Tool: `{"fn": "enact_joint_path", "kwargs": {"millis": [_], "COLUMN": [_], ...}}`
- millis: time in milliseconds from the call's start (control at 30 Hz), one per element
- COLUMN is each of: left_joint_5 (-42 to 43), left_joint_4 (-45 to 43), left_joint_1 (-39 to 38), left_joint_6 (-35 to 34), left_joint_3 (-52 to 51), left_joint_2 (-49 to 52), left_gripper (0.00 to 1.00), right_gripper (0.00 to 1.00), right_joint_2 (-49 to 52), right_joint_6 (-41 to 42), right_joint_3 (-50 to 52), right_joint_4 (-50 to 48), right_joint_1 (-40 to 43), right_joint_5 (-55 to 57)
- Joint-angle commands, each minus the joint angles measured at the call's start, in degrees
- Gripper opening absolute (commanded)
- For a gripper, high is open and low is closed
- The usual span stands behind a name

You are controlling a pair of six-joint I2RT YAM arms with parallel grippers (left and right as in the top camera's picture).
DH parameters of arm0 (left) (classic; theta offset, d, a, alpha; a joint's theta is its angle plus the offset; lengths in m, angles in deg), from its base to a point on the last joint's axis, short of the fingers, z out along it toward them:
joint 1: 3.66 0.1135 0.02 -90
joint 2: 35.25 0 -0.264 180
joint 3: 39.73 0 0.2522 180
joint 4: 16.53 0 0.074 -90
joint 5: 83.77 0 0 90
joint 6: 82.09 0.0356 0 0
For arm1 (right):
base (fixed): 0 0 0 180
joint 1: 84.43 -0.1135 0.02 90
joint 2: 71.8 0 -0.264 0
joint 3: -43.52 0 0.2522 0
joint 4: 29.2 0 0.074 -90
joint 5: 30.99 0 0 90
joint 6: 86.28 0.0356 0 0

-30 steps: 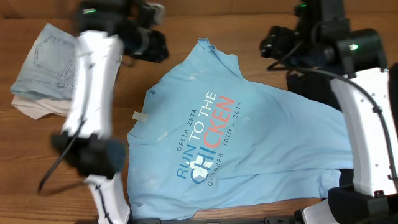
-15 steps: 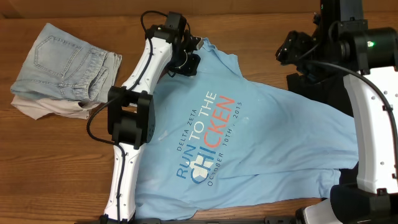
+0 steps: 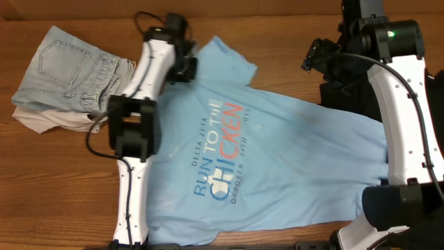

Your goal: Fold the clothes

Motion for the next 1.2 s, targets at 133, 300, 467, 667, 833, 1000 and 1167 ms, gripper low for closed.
{"fn": "enact_joint_path", "kwargs": {"millis": [133,300,467,667,833,1000,1167], "left_joint_5": [-9.22,-0.31,6.45,7.06,7.96,9.01,7.74], "left_joint_4": [1.38,5.2,9.66,18.62,29.94,32.15,32.15], "left_joint_1": [18.64,24.2,24.76,22.8,20.02,17.38,14.23], "left_joint_6": [-2.47,-1.9,2.16,4.17,5.35,6.14,6.14], "left_joint_3": [1.4,11.89,23.23,36.54,46.64,46.86,46.86], "left_joint_2": [2.36,2.36,2.36,2.36,2.36,-2.05,-10.69], "left_gripper": [0.04,0.04,0.04,0.05,0.05,0.05,0.07], "right_gripper": [0.8,0.72,0.57,0.27,0.09,0.1,0.15], "right_joint_2": [4.44,9.44,14.71,21.16,26.8,30.34,31.87], "right_joint_6": [0.0,-1.73,-3.72,-4.11,-6.12,-7.3,-7.06], "right_joint_3": [-0.68,-0.66,-0.66,-0.59,-0.33,0.0,3.72], "right_joint_4": [-0.09,-2.27,-5.18,-5.4,-5.53,-6.64,-11.65], "right_joint_1": [-0.13,-0.13,-0.13,-0.15,-0.15,-0.17,-0.2], "right_joint_5": [7.78,8.44,8.41,7.87,0.42,-3.98,-4.76]}}
